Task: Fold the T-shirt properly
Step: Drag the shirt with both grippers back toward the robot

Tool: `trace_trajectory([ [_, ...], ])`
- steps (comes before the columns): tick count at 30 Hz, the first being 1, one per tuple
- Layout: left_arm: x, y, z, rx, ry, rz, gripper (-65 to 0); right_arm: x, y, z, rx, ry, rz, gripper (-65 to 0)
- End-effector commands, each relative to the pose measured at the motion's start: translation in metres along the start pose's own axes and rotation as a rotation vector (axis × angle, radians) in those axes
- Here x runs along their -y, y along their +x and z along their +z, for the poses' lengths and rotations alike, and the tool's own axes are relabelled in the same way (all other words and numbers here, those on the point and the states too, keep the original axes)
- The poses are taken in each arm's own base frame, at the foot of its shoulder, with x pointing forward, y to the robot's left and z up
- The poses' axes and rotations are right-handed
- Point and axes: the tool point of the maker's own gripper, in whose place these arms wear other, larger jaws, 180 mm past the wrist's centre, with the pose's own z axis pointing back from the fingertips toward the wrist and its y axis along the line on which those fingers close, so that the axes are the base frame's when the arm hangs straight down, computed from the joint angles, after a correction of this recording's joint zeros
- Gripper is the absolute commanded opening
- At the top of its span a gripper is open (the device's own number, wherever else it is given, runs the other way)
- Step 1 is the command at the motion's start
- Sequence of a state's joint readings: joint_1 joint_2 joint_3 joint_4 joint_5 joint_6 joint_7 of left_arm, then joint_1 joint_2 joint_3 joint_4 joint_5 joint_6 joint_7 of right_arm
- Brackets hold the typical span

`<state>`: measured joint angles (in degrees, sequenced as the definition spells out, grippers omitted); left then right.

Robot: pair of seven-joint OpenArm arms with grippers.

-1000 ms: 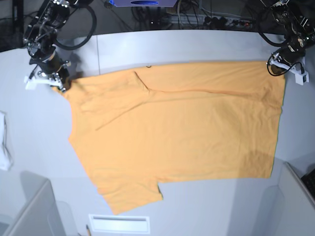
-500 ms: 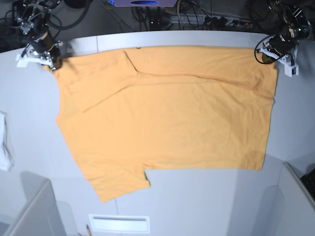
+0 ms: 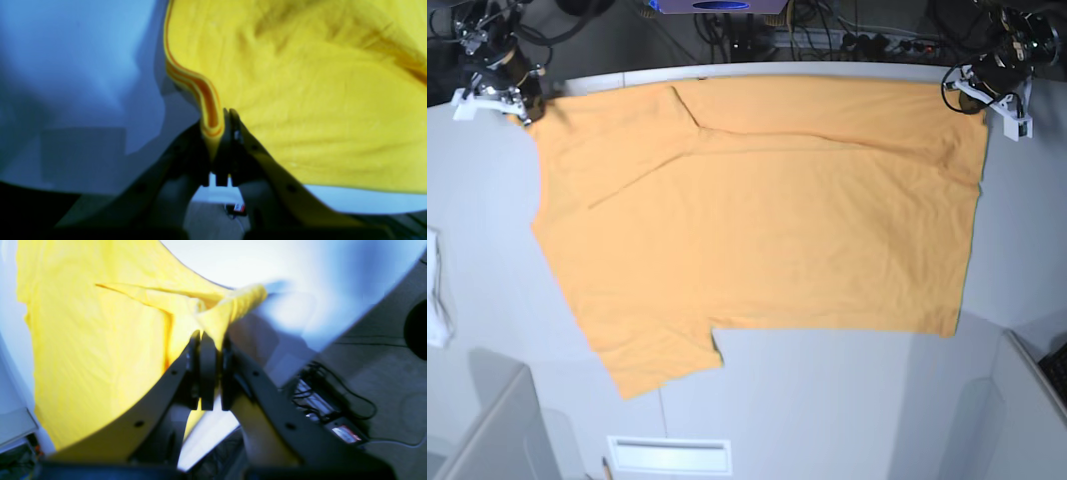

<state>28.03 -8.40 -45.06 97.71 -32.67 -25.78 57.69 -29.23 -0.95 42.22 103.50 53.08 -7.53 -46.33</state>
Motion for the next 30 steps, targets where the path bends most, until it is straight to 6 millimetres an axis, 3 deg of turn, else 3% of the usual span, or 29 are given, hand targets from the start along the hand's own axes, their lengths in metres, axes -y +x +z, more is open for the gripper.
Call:
trace_trajectory([
  [1,-0.006,0.009,0.006,0.028,0.02,-0.018,-65.0,-0.003,0.013,0.005,0.046,0.008,0.02,-65.0],
  [18,-0.009,-0.002,0.009,0.001,0.025,-0.014,-65.0,0.002,0.006,0.006,0.014,-0.005,0.015,-65.0],
  [21,-0.01,-0.004,0.01,-0.003,0.028,-0.014,-46.4,0.002,0.005,0.006,0.013,-0.006,0.013,-63.9],
  [23,-0.02,-0.002,0.015,0.01,0.054,0.004,-35.7,0.003,0.005,0.007,0.013,-0.006,0.014,-50.4],
  [25,-0.032,0.004,0.024,0.039,0.09,0.023,-27.5,0.001,0.007,0.008,0.02,-0.003,0.019,-40.8],
  [27,-0.039,0.013,0.035,0.08,0.12,0.029,-22.5,-0.003,0.01,0.012,0.034,0.003,0.03,-38.7],
  [30,-0.05,0.036,0.059,0.163,0.179,0.007,-21.6,-0.002,0.022,0.025,0.079,-0.004,0.045,-38.7],
])
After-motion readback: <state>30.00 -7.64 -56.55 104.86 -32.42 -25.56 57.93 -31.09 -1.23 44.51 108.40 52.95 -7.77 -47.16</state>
